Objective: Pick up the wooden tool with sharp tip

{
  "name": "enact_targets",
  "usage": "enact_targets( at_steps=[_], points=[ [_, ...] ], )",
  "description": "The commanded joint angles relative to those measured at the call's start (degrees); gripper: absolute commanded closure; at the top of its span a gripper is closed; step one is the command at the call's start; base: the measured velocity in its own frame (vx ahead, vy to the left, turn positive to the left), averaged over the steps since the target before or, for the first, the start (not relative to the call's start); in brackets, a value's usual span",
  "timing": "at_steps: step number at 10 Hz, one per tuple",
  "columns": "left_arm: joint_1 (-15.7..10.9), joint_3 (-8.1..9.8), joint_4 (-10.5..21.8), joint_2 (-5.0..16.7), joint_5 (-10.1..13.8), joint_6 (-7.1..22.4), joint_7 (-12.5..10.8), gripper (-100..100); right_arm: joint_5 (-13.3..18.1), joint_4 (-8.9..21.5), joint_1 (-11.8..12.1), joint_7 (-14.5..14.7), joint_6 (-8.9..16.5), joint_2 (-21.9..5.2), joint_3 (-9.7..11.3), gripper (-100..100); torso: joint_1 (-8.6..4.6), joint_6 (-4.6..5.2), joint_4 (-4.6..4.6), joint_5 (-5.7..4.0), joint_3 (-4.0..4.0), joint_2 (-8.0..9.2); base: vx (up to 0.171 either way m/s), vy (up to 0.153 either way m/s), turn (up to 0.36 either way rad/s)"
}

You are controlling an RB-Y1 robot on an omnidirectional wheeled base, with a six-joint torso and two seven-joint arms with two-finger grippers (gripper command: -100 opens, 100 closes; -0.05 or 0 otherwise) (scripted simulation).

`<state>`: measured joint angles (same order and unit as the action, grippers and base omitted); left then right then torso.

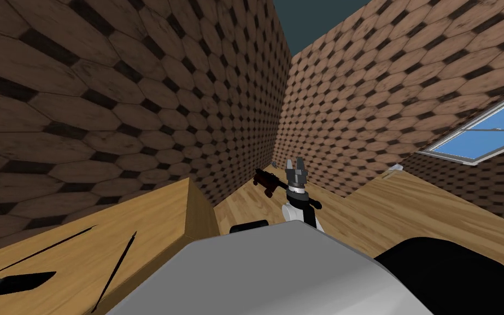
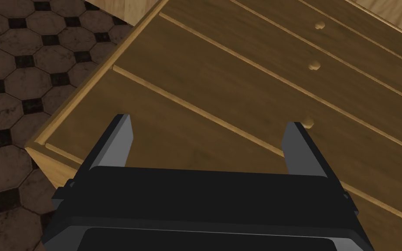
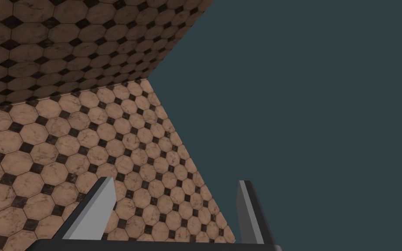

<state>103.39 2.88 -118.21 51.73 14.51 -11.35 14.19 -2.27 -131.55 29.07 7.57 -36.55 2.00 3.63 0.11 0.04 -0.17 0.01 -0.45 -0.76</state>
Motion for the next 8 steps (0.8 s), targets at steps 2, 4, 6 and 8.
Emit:
enact_targets(
  at_steps=[2,4,6,8],
  points=[
    [3.96,2.82,1.09,4.59,1.38,2.17,0.22,-100,0.0,0.0,0.0,0.0,0.0,0.0,0.0,0,0.03,0.0,0.0,0.02,-0.01,-0.01,0.199,0.039,-0.199],
    [5.35,3.75,1.62,6.07,1.76,2.63,0.33,-100,0.0,0.0,0.0,0.0,0.0,0.0,0.0,0,-0.02,-0.04,0.04,0.0,0.11,0.22,0.111,0.046,-0.085],
    [7.82,5.46,2.58,8.79,2.46,3.53,0.52,-100,0.0,0.0,-0.01,0.0,0.0,0.0,0.0,0,0.11,-0.01,0.07,0.04,0.16,0.27,0.156,0.085,-0.189],
    [9.81,6.88,3.39,11.17,3.06,4.36,0.69,-100,0.0,0.0,0.0,0.0,0.0,0.0,0.0,0,0.08,-0.02,0.03,0.04,0.06,0.11,0.175,0.061,-0.158]
  ],
)
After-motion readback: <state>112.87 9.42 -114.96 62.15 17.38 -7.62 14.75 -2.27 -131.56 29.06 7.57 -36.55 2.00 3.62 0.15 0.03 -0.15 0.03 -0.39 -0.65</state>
